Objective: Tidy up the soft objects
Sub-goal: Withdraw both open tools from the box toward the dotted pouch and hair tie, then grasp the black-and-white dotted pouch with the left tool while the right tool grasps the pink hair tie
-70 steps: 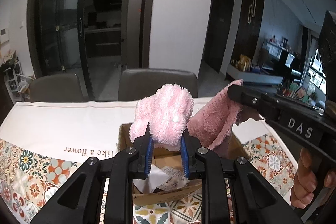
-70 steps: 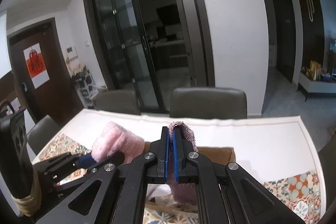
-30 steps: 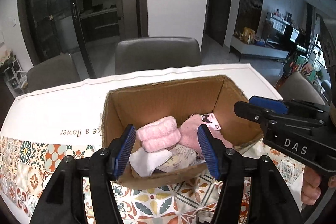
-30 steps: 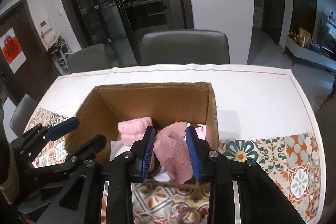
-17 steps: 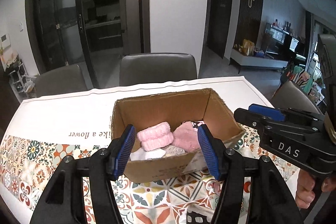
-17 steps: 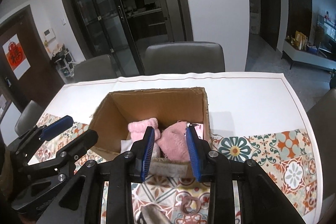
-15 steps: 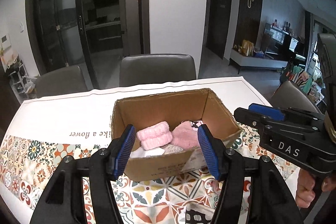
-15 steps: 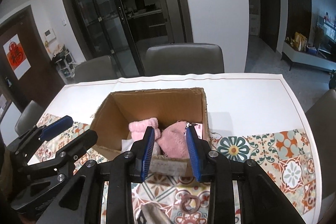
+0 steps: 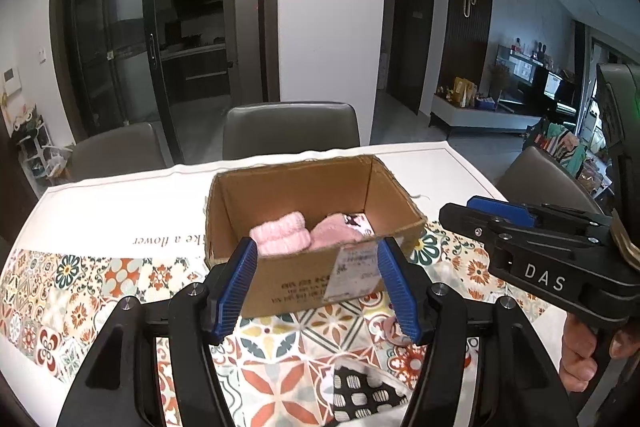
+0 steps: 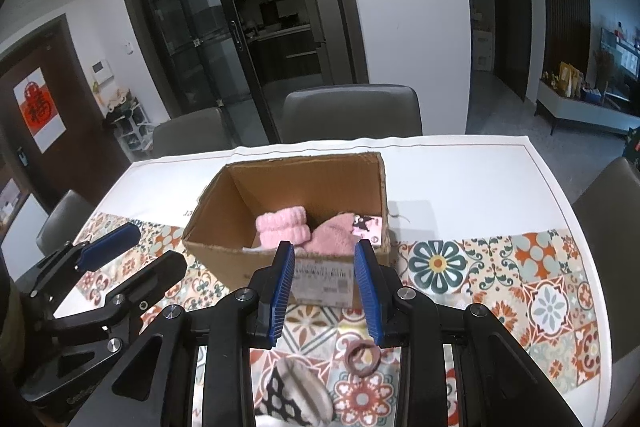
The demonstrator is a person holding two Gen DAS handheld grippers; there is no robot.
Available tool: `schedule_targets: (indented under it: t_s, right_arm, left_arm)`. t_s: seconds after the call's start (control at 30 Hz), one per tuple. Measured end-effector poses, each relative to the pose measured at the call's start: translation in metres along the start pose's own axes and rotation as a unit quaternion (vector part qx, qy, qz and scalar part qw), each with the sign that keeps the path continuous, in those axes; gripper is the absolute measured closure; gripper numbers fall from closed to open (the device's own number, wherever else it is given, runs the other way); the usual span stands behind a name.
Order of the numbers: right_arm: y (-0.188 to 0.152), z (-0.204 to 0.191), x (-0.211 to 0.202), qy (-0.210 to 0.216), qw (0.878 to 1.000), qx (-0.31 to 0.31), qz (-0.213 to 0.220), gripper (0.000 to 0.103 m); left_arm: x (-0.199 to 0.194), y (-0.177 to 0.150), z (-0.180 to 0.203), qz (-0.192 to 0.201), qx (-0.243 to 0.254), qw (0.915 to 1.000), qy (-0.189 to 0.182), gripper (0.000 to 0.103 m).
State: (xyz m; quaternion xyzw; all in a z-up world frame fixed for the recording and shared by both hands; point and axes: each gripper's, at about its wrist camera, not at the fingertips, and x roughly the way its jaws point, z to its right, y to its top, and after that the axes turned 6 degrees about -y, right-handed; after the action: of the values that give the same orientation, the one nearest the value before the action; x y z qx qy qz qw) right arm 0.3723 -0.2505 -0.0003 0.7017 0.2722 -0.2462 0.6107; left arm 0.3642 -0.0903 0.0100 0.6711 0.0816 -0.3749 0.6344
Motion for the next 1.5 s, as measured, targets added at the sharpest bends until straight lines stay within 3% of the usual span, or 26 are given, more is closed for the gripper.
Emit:
schedule_targets:
  t_s: [0.73,0.8,1.37,1.5]
  right_arm:
    - [-0.049,0.018,-0.005,0.012,0.999,-0.020,-0.041,0.070]
    - [-0.053,0.020,-0.003,0.013,0.998,-0.026,-0.047,0.066]
    - [-0.082,0.036,0.029,0.025,0.993,-0.056,-0.103,0.064]
    - [-0.087,0.038,0.042,0.030,0.990,-0.062,-0.123,0.056]
  left_arm:
    - [-0.001,-0.062,0.028,-0.058,-0.035,0.9976,-0.010,0.040]
    - [0.000,-0.067,0.030,-0.063,-0.039,0.9972,-0.008,0.040]
    - [0.031,-0.113,0.044,-0.131,-0.093,0.9868,-0.023,0.034]
    - [0.042,-0.119,0.045,-0.143,-0.101,0.9843,-0.024,0.031]
